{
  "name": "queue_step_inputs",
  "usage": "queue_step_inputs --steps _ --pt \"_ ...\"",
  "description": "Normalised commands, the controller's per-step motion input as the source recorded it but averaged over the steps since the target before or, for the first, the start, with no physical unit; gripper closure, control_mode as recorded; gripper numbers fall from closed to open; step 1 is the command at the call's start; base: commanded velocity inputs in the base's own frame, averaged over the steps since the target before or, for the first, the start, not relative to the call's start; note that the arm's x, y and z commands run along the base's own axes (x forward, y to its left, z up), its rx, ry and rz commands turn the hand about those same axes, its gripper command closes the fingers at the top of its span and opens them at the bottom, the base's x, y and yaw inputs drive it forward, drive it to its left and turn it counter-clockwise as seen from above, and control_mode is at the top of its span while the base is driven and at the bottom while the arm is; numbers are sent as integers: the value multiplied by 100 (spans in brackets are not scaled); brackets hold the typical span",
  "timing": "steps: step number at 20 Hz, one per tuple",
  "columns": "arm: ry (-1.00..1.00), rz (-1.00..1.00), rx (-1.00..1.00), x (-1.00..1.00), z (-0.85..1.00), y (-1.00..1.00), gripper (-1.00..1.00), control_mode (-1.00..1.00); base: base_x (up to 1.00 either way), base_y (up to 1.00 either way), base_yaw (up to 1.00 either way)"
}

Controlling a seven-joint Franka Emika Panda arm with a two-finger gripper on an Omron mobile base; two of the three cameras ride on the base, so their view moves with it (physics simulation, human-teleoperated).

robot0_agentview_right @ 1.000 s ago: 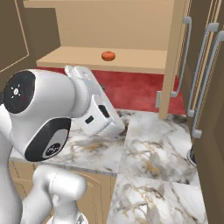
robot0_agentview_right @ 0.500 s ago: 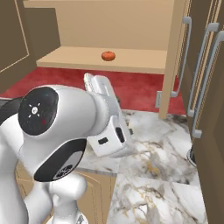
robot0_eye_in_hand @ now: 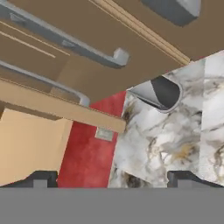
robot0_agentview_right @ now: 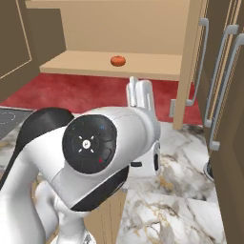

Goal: Pick the squash from the counter and place it in the cabinet. Then close the cabinet.

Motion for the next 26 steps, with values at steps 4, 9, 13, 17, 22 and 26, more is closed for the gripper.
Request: queue_step_inputs --steps 4,9,13,17,22,26 --pt "-28 -7 16 0 0 -35 -100 -100 0 0 0" --pt "-18 -4 13 31 -10 -42 -100 -100 0 0 0" --pt "-12 -1 3 74 -28 -28 -100 -100 0 0 0" --pt "-12 -1 1 78 -21 -37 -100 -100 0 0 0" --pt "-12 0 1 78 -5 -52 -100 -100 0 0 0" --pt "-23 2 0 52 1 -14 -100 -100 0 0 0"
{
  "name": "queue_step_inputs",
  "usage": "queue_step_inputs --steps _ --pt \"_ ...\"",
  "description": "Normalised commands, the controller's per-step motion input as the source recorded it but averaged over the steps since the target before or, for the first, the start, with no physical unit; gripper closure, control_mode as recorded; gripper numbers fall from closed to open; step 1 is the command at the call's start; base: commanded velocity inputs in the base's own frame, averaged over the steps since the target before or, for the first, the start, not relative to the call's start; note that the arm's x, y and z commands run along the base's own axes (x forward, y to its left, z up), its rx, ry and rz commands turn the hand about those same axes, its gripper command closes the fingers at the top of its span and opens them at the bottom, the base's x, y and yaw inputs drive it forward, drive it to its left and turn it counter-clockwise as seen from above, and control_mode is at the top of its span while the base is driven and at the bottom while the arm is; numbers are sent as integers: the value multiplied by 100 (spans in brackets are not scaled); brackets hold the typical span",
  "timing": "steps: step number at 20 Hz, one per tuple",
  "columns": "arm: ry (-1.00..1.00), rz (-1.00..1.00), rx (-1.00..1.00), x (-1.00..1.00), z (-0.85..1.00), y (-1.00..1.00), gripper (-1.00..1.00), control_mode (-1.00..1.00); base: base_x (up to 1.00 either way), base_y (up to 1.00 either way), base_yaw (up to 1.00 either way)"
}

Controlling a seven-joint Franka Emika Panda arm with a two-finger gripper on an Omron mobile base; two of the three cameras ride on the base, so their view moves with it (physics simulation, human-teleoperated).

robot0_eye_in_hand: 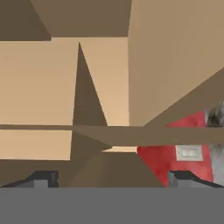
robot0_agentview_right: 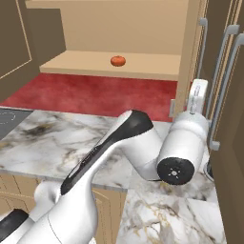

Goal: Pick the squash from the counter and place it in the cabinet. Then close the cabinet.

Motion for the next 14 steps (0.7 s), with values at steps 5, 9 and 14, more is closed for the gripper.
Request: queue_step_inputs --steps 5,9,14 --pt "-22 8 -4 -10 17 29 -100 -100 0 0 0" --pt "-12 12 -11 1 0 99 -100 -100 0 0 0" --pt "-4 14 -16 27 3 100 -100 -100 0 0 0"
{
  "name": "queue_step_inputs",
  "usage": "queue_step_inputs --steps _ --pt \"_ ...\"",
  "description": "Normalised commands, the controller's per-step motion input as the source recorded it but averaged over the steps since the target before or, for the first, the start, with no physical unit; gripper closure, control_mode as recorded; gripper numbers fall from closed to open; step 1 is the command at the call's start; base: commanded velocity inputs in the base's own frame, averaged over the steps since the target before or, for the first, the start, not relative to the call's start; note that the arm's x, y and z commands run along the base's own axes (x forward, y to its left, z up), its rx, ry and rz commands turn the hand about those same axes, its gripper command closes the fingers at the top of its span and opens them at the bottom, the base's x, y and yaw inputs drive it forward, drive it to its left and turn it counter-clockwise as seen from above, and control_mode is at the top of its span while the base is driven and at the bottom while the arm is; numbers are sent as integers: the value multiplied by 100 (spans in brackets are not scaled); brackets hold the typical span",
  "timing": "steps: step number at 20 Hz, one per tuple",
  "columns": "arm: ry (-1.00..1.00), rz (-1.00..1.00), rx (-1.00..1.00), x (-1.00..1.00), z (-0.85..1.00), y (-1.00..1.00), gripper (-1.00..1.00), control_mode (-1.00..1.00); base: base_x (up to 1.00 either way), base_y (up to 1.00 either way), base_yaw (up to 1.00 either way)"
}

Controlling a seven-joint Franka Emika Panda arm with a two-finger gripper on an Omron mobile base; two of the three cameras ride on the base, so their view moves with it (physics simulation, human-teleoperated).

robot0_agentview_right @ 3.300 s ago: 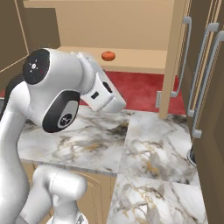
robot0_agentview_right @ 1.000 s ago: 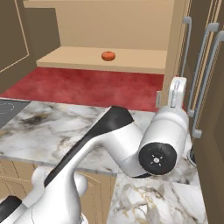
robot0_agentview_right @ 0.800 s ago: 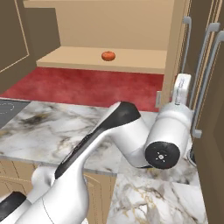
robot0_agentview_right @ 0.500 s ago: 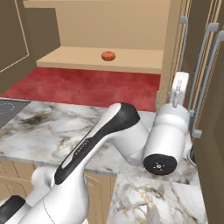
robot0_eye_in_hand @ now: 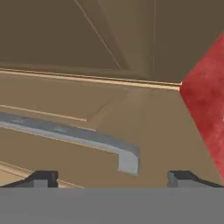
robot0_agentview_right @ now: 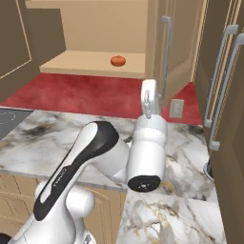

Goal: Pick the squash from the counter and place it in the cabinet. Then close the cabinet.

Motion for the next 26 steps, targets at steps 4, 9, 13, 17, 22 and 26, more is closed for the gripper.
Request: queue_step_inputs --steps 4,9,13,17,22,26 --pt "-1 6 -13 69 31 100 -100 -100 0 0 0" --pt "0 0 -11 100 30 100 -100 -100 0 0 0" --pt "0 0 -10 100 17 81 -100 -100 0 0 0" --pt "0 0 -9 100 4 50 -100 -100 0 0 0" --pt "0 0 -10 100 4 25 -100 -100 0 0 0" --pt "1 0 -10 100 13 11 -100 -100 0 0 0"
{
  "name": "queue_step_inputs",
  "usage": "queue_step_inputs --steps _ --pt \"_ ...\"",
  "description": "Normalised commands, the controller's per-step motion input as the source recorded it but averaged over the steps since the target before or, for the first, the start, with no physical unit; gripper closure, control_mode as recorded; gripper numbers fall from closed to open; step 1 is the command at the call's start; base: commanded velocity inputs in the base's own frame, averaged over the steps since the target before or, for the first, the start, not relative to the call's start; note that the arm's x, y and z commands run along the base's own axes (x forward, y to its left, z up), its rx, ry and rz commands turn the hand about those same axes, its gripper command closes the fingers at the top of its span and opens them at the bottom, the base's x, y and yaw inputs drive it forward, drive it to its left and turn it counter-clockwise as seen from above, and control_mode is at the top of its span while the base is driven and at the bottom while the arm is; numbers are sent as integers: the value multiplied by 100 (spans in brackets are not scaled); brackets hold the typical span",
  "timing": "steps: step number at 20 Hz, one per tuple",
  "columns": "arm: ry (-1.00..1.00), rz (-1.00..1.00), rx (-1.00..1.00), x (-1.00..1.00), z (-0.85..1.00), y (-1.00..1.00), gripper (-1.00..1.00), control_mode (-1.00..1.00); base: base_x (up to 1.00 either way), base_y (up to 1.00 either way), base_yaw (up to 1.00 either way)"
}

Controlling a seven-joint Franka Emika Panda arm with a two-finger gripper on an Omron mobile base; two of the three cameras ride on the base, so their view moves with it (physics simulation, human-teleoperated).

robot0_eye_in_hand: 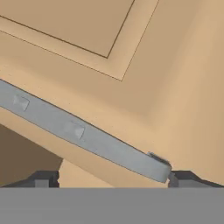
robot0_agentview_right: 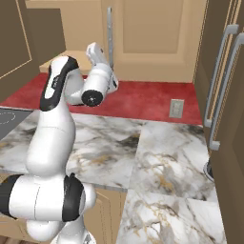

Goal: Pick the squash from the counter and place it in the cabinet. Then close the cabinet.

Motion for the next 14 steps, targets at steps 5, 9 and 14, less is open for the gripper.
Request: queue_step_inputs --steps 5,9,14 --pt "5 0 -10 95 9 5 -100 -100 0 0 0" --pt "6 0 -11 72 0 5 -100 -100 0 0 0" --pt "15 0 -11 10 7 0 -100 -100 0 0 0"
